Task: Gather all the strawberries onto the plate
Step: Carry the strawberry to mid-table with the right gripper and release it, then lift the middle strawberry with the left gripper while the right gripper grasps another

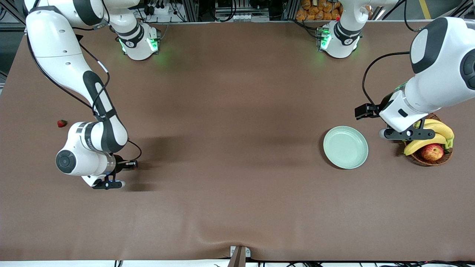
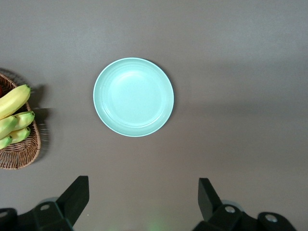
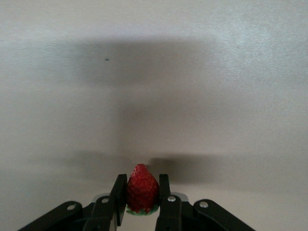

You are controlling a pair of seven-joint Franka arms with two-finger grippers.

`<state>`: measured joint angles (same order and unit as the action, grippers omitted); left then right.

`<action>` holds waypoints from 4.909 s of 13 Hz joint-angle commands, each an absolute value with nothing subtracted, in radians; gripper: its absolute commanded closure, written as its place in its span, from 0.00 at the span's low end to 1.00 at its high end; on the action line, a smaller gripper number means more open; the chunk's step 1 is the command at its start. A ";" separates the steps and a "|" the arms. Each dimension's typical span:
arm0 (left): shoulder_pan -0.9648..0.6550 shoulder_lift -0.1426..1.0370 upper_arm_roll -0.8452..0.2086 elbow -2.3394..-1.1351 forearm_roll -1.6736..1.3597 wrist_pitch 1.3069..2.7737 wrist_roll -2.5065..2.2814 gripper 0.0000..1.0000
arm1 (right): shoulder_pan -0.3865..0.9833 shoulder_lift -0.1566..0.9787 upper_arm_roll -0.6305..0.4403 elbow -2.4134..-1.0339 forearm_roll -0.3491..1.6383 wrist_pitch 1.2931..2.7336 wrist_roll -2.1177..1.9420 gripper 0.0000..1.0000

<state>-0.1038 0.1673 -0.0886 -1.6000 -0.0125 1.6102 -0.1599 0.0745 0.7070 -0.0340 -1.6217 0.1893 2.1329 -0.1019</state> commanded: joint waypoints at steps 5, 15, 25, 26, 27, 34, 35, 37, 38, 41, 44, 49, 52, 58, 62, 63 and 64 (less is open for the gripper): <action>-0.109 0.183 -0.091 -1.591 0.015 1.612 -0.176 0.00 | 0.174 0.644 0.086 -1.553 0.330 2.052 0.264 1.00; -0.092 0.206 -0.091 -1.600 0.015 1.623 -0.170 0.00 | 0.681 0.684 0.087 -1.532 0.337 2.289 0.960 1.00; -0.086 0.227 -0.087 -1.601 0.017 1.623 -0.172 0.00 | 0.796 0.819 0.081 -1.552 0.319 2.534 1.118 0.00; -0.086 0.227 -0.089 -1.601 0.017 1.620 -0.176 0.00 | 0.784 0.812 0.081 -1.540 0.319 2.524 1.115 0.00; -0.089 0.227 -0.089 -1.601 0.015 1.617 -0.179 0.00 | 0.769 0.801 0.074 -1.529 0.319 2.495 1.111 0.00; -0.285 0.257 -0.100 -1.592 0.015 1.605 -0.343 0.00 | 0.510 0.681 0.061 -1.365 0.244 1.993 0.916 0.00; -0.329 0.268 -0.100 -1.589 0.012 1.612 -0.403 0.00 | 0.450 0.661 0.060 -1.370 0.241 1.939 0.854 0.00; -0.412 0.313 -0.100 -1.586 0.003 1.630 -0.522 0.00 | 0.329 0.647 0.058 -1.373 0.221 1.866 0.716 0.00; -0.458 0.336 -0.100 -1.577 0.002 1.667 -0.585 0.00 | 0.277 0.637 0.058 -1.374 0.186 1.829 0.645 0.00; -0.564 0.426 -0.100 -1.574 0.000 1.756 -0.741 0.00 | 0.163 0.595 0.058 -1.463 0.068 1.810 0.491 0.00; -0.629 0.520 -0.101 -1.568 -0.041 1.882 -0.799 0.00 | 0.040 0.520 0.058 -1.595 0.020 1.825 0.252 0.00; -0.686 0.642 -0.101 -1.569 -0.051 2.106 -0.916 0.00 | -0.073 0.419 0.058 -1.869 -0.046 2.058 0.092 0.00; -0.693 0.693 -0.101 -1.571 -0.046 2.197 -0.910 0.00 | -0.092 0.414 0.058 -2.014 -0.046 2.236 0.083 0.00; -0.713 0.724 -0.101 -1.597 -0.046 2.183 -0.919 0.09 | -0.097 0.417 0.060 -2.092 -0.046 2.266 0.064 0.25; -0.713 0.723 -0.100 -1.629 -0.046 2.174 -0.916 0.26 | -0.094 0.425 0.060 -2.118 -0.046 2.302 0.064 0.31; -0.712 0.724 -0.100 -1.634 -0.046 2.174 -0.916 0.27 | -0.094 0.428 0.060 -2.125 -0.046 2.307 0.064 0.32; -0.712 0.723 -0.100 -1.632 -0.048 2.174 -0.916 0.30 | -0.094 0.428 0.060 -2.134 -0.046 2.315 0.064 0.36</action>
<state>-0.7062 0.7283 -0.1064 -1.6281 -0.0407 2.1825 -0.9056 -0.0662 0.4664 0.0375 -2.0778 -0.0231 2.2879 0.0704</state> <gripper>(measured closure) 0.269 0.313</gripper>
